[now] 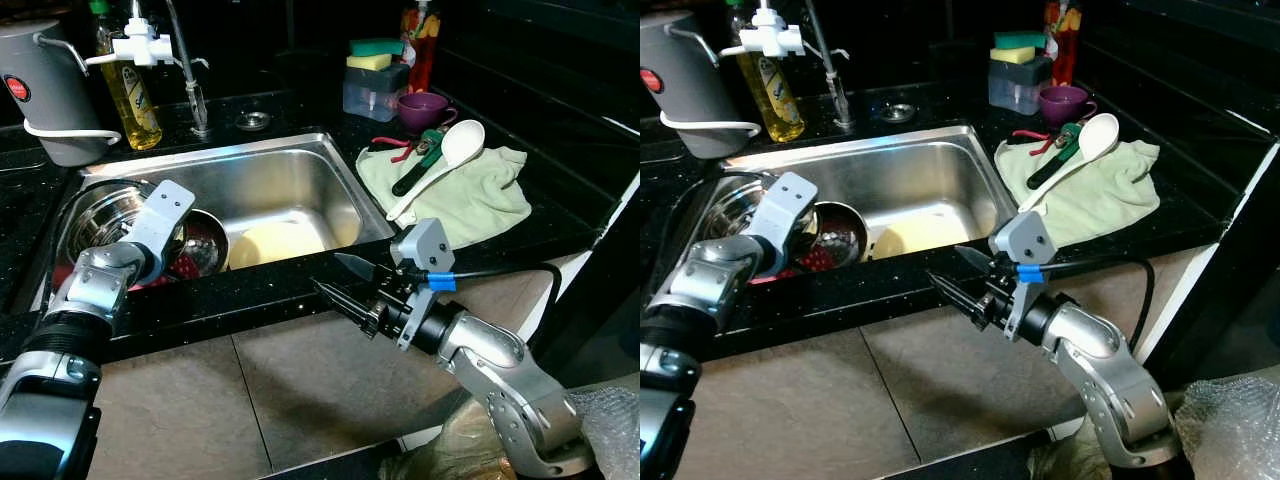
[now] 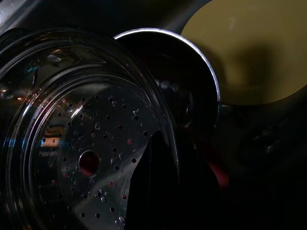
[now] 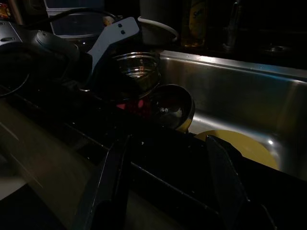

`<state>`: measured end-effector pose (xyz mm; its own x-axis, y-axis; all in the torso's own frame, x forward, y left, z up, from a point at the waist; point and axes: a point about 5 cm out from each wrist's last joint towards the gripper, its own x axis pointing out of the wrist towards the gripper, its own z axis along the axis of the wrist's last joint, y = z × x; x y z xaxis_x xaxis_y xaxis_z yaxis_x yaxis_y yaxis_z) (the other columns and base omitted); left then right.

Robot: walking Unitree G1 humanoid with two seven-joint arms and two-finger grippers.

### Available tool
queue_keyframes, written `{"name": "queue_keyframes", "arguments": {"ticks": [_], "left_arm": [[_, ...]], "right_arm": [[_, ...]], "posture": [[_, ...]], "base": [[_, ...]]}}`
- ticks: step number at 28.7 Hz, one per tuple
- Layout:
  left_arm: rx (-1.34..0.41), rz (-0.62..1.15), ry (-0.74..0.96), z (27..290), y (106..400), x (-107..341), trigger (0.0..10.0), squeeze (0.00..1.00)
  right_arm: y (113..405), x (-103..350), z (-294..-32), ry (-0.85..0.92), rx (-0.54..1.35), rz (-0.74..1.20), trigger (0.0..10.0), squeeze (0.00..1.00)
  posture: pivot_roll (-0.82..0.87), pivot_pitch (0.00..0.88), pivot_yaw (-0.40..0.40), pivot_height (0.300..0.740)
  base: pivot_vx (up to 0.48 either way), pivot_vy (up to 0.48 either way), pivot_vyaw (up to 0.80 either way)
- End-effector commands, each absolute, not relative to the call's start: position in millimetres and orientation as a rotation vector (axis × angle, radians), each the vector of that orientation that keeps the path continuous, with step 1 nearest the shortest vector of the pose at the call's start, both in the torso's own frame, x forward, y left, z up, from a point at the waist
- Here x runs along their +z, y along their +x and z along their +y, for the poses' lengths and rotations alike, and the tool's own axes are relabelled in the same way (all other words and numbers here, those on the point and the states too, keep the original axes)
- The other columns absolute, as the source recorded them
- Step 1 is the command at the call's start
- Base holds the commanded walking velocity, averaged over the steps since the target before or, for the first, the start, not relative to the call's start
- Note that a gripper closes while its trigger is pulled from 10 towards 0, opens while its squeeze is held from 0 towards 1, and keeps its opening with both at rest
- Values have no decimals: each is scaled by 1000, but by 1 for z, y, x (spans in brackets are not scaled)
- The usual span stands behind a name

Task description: Kitchen organization

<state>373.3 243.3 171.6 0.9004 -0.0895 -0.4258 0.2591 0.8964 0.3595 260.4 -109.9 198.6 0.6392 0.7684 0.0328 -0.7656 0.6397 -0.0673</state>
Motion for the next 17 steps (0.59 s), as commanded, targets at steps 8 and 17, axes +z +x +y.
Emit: {"name": "queue_keyframes", "arguments": {"ticks": [8, 17], "left_arm": [[-184, 471, 374, 243, 370, 159, 10000, 71], [-163, 465, 367, 245, 369, 164, 10000, 1000]], "right_arm": [[259, 200, -110, -43, 873, -55, 10000, 0], [260, 201, -111, -35, 877, -64, 10000, 0]], "posture": [[-158, 49, 46, 740], [-155, 43, 45, 740]], "base": [[0, 0, 0], [0, 0, 0]]}}
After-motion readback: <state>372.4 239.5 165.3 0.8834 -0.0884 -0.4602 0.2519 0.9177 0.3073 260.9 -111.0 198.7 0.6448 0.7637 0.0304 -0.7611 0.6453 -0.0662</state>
